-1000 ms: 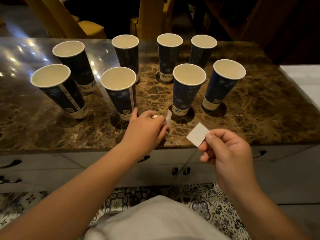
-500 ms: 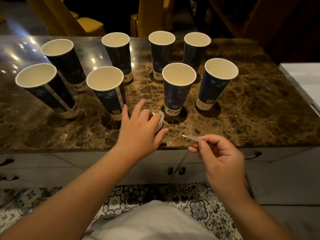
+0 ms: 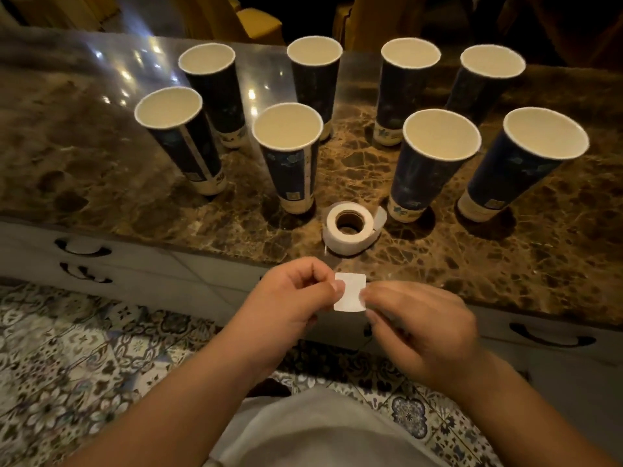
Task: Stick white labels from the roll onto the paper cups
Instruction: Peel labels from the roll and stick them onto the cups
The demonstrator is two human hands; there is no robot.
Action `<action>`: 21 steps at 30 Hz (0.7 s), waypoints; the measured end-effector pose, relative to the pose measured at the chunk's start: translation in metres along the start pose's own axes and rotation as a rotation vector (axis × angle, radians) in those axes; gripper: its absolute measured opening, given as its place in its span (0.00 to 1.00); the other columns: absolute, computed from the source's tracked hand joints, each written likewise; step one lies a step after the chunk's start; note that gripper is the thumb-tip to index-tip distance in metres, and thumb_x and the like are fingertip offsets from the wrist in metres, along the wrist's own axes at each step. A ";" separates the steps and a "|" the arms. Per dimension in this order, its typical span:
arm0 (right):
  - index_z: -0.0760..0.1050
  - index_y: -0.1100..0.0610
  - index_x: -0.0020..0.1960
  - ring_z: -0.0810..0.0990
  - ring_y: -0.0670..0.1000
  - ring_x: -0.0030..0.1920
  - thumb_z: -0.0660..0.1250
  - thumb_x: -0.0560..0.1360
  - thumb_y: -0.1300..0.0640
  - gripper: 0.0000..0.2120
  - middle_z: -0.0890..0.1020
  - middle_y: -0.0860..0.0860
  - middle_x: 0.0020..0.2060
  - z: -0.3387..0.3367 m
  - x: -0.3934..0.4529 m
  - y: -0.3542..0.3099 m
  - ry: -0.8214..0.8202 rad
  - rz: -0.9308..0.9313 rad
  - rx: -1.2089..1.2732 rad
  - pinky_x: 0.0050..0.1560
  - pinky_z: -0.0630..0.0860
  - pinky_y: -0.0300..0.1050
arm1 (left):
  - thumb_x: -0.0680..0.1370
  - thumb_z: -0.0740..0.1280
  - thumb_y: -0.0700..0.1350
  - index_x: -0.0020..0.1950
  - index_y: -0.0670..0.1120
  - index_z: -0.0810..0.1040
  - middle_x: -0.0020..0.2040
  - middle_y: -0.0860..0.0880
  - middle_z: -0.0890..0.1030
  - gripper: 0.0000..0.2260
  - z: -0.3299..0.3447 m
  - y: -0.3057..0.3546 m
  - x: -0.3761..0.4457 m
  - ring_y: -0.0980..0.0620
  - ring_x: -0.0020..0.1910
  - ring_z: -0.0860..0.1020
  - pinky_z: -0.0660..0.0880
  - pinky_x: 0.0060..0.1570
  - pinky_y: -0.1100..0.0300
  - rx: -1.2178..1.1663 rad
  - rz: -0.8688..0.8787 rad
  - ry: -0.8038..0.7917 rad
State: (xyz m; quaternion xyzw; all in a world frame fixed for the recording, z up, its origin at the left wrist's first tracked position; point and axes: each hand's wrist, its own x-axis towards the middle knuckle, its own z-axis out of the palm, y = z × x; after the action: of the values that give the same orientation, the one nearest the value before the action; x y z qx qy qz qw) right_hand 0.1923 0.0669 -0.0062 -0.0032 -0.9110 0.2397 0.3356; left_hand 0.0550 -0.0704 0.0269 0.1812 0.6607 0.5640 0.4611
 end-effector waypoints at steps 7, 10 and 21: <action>0.79 0.50 0.57 0.83 0.43 0.50 0.70 0.69 0.49 0.17 0.85 0.41 0.47 0.047 0.049 -0.043 0.125 0.561 0.379 0.48 0.80 0.38 | 0.71 0.70 0.46 0.38 0.51 0.82 0.36 0.51 0.81 0.03 -0.058 0.002 0.004 0.58 0.37 0.77 0.72 0.37 0.66 -0.191 0.146 0.148; 0.81 0.47 0.50 0.84 0.44 0.43 0.76 0.68 0.51 0.11 0.85 0.42 0.42 0.082 0.079 -0.059 0.174 0.706 0.509 0.43 0.80 0.37 | 0.67 0.70 0.45 0.37 0.50 0.84 0.35 0.51 0.82 0.03 -0.090 0.005 0.009 0.60 0.35 0.78 0.73 0.35 0.67 -0.261 0.202 0.124; 0.81 0.47 0.40 0.81 0.44 0.36 0.70 0.70 0.56 0.03 0.83 0.42 0.38 0.166 0.160 -0.080 0.245 0.614 0.250 0.36 0.76 0.33 | 0.72 0.71 0.40 0.44 0.43 0.85 0.38 0.45 0.85 0.04 -0.208 0.004 0.041 0.52 0.40 0.83 0.78 0.43 0.64 -0.067 0.290 0.178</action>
State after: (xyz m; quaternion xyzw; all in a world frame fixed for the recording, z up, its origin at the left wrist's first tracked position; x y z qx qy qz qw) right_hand -0.0212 -0.0488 0.0174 -0.2647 -0.7842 0.4367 0.3526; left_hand -0.1363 -0.1584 0.0017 0.2086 0.6466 0.6602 0.3202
